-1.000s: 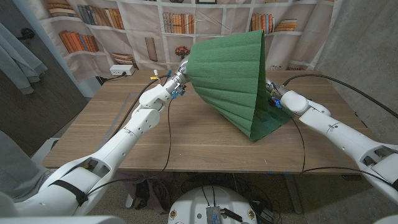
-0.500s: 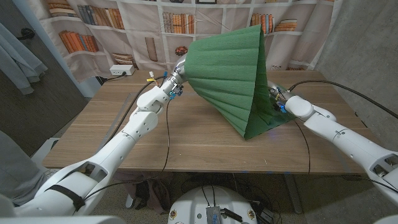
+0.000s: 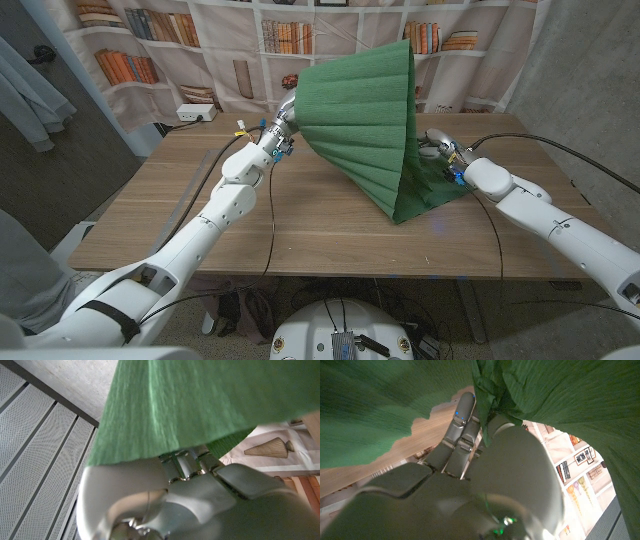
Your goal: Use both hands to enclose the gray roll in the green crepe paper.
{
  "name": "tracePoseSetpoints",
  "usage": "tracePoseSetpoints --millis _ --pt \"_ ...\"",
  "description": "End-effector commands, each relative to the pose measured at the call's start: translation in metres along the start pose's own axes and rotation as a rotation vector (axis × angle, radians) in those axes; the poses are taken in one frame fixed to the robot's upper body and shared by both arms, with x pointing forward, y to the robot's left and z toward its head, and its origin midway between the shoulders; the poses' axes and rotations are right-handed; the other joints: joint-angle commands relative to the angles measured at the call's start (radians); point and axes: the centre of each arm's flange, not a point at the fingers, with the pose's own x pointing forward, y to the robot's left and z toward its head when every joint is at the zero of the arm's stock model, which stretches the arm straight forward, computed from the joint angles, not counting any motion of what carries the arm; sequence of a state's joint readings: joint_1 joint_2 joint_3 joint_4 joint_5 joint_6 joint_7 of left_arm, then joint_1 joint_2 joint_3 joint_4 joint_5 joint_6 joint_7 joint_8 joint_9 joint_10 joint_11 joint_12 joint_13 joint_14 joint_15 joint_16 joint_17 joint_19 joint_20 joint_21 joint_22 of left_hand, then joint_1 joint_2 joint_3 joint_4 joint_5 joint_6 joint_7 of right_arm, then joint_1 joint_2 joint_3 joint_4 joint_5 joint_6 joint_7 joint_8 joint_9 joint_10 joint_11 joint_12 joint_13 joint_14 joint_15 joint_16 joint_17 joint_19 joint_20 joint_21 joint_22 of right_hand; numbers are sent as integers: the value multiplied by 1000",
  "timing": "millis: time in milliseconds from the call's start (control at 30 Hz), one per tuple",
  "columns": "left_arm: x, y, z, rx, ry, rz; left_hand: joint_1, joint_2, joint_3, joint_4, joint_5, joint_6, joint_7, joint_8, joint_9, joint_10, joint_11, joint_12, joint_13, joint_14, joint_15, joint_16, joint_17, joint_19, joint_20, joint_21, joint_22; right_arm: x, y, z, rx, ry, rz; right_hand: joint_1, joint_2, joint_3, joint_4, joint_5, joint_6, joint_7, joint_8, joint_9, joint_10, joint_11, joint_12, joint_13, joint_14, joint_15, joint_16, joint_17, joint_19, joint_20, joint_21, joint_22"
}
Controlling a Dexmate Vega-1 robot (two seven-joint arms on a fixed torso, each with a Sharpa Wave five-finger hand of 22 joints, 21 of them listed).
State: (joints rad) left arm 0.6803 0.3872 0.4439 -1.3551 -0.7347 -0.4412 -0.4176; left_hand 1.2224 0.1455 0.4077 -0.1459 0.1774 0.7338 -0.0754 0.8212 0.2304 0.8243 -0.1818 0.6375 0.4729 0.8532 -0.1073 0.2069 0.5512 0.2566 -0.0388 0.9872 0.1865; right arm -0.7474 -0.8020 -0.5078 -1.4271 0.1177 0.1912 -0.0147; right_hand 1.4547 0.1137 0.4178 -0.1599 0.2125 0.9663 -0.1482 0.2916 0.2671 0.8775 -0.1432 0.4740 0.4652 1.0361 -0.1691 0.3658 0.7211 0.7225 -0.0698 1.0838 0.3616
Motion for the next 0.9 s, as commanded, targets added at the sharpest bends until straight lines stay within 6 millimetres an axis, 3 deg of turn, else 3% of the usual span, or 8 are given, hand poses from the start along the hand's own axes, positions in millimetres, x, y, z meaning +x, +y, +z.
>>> tracePoseSetpoints --millis 33,467,900 --pt "2 7 -4 45 -8 63 4 -3 16 12 8 5 -7 6 4 7 -9 -3 1 1 -131 4 2 -4 -34 7 0 -20 5 17 29 -47 3 5 8 -2 -2 -1 4 -3 -6 4 6 -1 -2 3 1 -65 -1 3 -4 -155 5 0" --pt "7 13 -6 46 -16 80 3 -5 15 12 8 4 -7 8 6 8 -10 -3 3 3 -131 4 0 -4 -35 8 0 -48 9 28 45 -38 -11 5 8 -2 -2 -2 5 -4 -7 4 9 1 -4 2 2 -66 -3 4 -4 -155 10 -4" --pt "-6 25 -4 56 -22 139 3 -5 15 11 9 2 -8 8 7 9 -9 -5 3 1 -131 3 -1 -4 -36 9 0 -59 16 37 68 -37 -29 6 8 -2 -2 -3 4 -4 -9 6 8 1 -6 3 5 -66 -3 6 -4 -155 13 -8"
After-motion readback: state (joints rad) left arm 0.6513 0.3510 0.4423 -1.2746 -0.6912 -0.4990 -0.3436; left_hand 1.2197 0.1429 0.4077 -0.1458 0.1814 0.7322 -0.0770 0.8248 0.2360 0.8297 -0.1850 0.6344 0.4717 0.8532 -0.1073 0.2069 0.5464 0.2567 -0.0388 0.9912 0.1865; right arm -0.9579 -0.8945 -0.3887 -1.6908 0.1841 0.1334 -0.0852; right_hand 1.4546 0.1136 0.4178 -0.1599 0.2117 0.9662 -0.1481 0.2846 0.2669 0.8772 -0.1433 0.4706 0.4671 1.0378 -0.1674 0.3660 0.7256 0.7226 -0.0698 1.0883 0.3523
